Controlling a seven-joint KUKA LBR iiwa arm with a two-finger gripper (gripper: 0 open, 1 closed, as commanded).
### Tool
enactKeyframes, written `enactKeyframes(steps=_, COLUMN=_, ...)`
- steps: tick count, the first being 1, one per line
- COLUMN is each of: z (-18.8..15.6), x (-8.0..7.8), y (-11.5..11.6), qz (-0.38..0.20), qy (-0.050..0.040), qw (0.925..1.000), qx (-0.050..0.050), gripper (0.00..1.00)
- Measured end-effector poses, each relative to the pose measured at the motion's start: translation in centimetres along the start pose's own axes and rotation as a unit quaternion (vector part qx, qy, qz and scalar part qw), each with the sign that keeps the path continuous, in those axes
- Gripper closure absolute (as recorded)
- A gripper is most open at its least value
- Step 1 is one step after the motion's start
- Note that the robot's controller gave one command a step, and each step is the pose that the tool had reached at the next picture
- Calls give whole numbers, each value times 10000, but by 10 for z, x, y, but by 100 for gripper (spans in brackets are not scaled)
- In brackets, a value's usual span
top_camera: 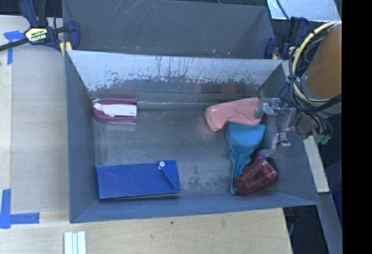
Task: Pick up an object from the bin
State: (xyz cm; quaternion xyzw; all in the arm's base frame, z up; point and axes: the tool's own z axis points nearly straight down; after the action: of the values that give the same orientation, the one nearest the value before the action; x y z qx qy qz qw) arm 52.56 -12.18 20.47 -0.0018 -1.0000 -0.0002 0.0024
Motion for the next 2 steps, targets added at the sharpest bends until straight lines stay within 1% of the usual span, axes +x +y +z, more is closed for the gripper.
enactKeyframes(steps=1, z=-5, x=-2, y=1, qz=-18, qy=-43, qw=10000, qx=6, gripper=0)
enactKeyframes(steps=2, z=94, x=24, y=-13, qz=-2152, qy=-55, qw=9765, qx=20, gripper=0)
